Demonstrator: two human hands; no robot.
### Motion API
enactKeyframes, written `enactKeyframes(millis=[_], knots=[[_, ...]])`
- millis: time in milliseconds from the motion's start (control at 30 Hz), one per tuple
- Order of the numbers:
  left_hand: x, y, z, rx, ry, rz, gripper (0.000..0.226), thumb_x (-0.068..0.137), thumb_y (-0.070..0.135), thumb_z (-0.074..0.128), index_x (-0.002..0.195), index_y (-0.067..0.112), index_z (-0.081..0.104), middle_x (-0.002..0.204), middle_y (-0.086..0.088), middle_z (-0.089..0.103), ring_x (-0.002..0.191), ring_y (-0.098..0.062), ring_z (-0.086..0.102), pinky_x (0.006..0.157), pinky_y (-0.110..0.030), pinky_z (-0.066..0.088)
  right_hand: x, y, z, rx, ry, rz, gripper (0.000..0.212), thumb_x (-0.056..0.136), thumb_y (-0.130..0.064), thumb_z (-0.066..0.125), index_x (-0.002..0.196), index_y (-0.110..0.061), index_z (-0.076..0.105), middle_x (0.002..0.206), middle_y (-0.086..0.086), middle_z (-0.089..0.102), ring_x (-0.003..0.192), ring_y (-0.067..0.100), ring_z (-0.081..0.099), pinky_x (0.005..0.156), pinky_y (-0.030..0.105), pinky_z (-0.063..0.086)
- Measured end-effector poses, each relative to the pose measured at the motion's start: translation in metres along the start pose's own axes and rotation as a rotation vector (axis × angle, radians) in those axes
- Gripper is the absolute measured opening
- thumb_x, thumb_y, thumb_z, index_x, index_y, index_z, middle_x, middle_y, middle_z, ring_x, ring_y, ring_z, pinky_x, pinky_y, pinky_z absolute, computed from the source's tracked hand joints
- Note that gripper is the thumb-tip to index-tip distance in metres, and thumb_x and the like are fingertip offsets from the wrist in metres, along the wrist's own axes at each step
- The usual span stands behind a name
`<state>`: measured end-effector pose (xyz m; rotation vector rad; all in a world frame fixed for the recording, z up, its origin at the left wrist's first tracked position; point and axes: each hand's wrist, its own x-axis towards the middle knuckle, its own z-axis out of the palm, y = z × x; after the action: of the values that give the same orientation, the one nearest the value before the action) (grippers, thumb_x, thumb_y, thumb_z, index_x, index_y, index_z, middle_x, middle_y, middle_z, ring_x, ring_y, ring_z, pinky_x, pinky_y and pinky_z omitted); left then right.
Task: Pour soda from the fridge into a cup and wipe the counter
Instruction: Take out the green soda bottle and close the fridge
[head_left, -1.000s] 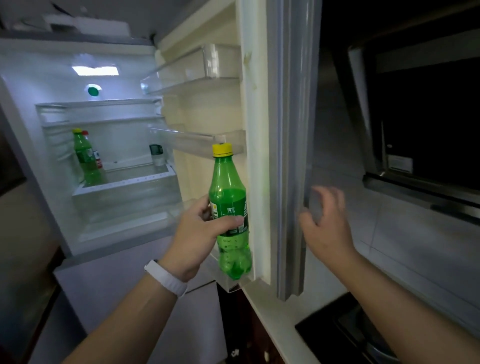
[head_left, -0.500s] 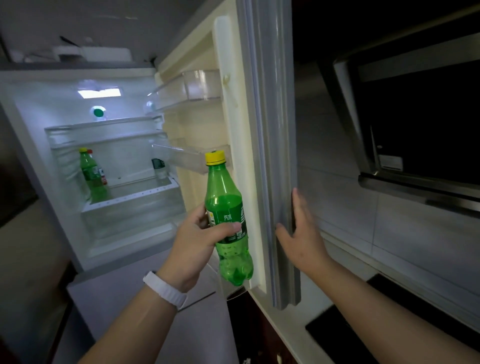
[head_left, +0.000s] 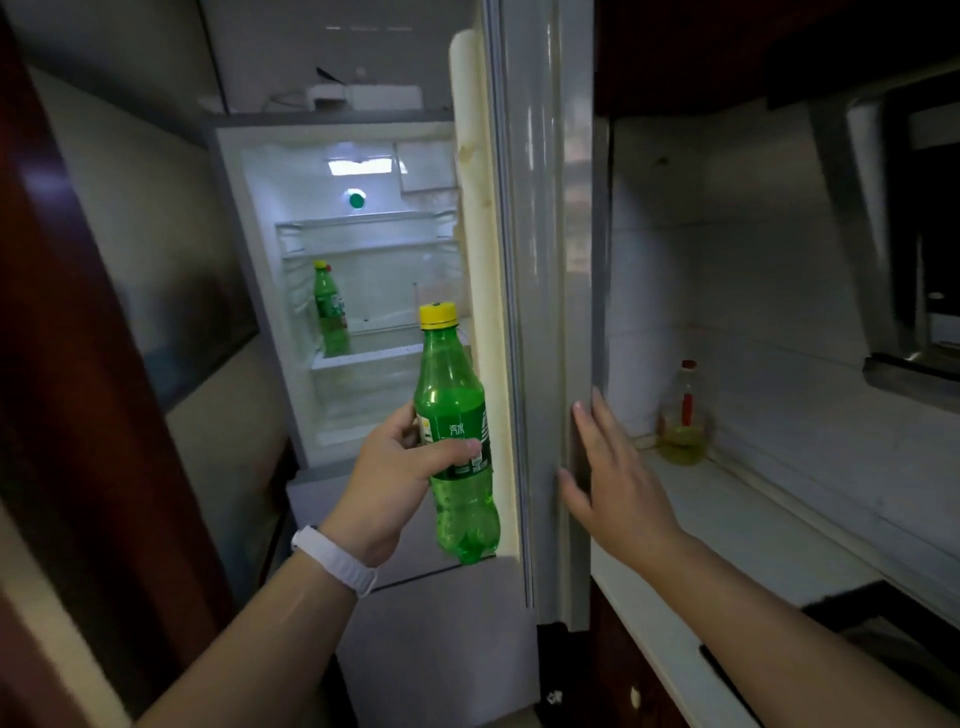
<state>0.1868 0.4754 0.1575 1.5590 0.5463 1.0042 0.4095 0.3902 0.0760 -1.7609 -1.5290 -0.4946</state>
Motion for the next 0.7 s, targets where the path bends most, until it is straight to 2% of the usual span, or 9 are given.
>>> enactKeyframes(millis=[100,200,300,367,433,533,600,700], knots=[[-0.012,0.000,-0.028,0.004,0.053,-0.008,0.038,0.075,-0.001,0.076,0.110,0.011,0.069,0.104,-0.010,0.074,0.100,-0.032,0.069,0.090,-0.049,0.056,0.005,-0.021,0.018,0.022,-0.008,-0.030,0.098,0.094,-0.036,0.058,0.147,-0.045,-0.023,0.160,-0.009,-0.013,0.145,0.017,0.017,0.112,0.039,0.025],[-0.025,-0.002,-0.054,0.001,0.124,-0.017,0.037,0.073,-0.002,0.077,0.106,0.014,0.070,0.101,-0.009,0.075,0.099,-0.033,0.069,0.091,-0.051,0.055,0.009,-0.042,0.033,0.000,0.000,-0.077,0.096,0.092,-0.035,0.062,0.153,-0.036,-0.013,0.160,-0.007,-0.012,0.145,0.025,0.023,0.111,0.042,0.027],[-0.036,-0.004,-0.075,0.019,0.176,-0.025,0.036,0.068,0.002,0.082,0.100,0.017,0.073,0.099,-0.009,0.075,0.096,-0.033,0.070,0.092,-0.054,0.054,0.015,-0.059,0.048,-0.023,-0.036,-0.118,0.091,0.094,-0.039,0.060,0.152,-0.032,-0.010,0.159,-0.007,-0.017,0.147,0.019,0.009,0.112,0.038,0.017],[-0.041,-0.005,-0.088,0.023,0.200,-0.021,0.040,0.060,0.010,0.085,0.098,0.017,0.074,0.100,-0.012,0.075,0.094,-0.034,0.070,0.091,-0.055,0.054,0.020,-0.070,0.059,-0.037,-0.051,-0.155,0.089,0.094,-0.041,0.058,0.153,-0.030,-0.008,0.159,-0.008,-0.020,0.147,0.019,0.007,0.112,0.038,0.013],[-0.044,-0.007,-0.101,0.033,0.227,-0.018,0.044,0.056,0.013,0.086,0.099,0.015,0.074,0.100,-0.013,0.075,0.092,-0.032,0.070,0.087,-0.050,0.055,0.027,-0.079,0.071,-0.040,-0.054,-0.183,0.090,0.092,-0.040,0.061,0.155,-0.026,-0.003,0.161,-0.004,-0.013,0.145,0.022,0.011,0.110,0.040,0.017],[-0.043,-0.009,-0.120,0.064,0.281,0.000,0.041,0.065,-0.001,0.082,0.103,0.011,0.071,0.096,-0.007,0.076,0.087,-0.022,0.071,0.074,-0.031,0.055,0.038,-0.090,0.092,0.006,-0.004,-0.254,0.090,0.086,-0.033,0.070,0.154,-0.017,0.014,0.162,0.007,0.006,0.141,0.027,0.020,0.108,0.044,0.022],[-0.043,-0.010,-0.130,0.069,0.317,-0.002,0.039,0.070,-0.007,0.077,0.105,0.008,0.069,0.095,-0.007,0.076,0.084,-0.021,0.071,0.070,-0.029,0.056,0.045,-0.094,0.108,0.038,0.009,-0.300,0.094,0.086,-0.033,0.071,0.155,-0.016,0.010,0.162,0.006,0.007,0.145,0.024,0.016,0.110,0.044,0.019],[-0.039,-0.016,-0.144,0.079,0.371,-0.016,0.037,0.071,-0.006,0.077,0.104,0.009,0.070,0.094,-0.007,0.075,0.083,-0.023,0.071,0.068,-0.031,0.055,0.056,-0.096,0.134,0.082,-0.030,-0.366,0.095,0.092,-0.043,0.058,0.155,-0.022,-0.009,0.163,-0.002,-0.006,0.150,0.017,0.002,0.116,0.041,0.015]])
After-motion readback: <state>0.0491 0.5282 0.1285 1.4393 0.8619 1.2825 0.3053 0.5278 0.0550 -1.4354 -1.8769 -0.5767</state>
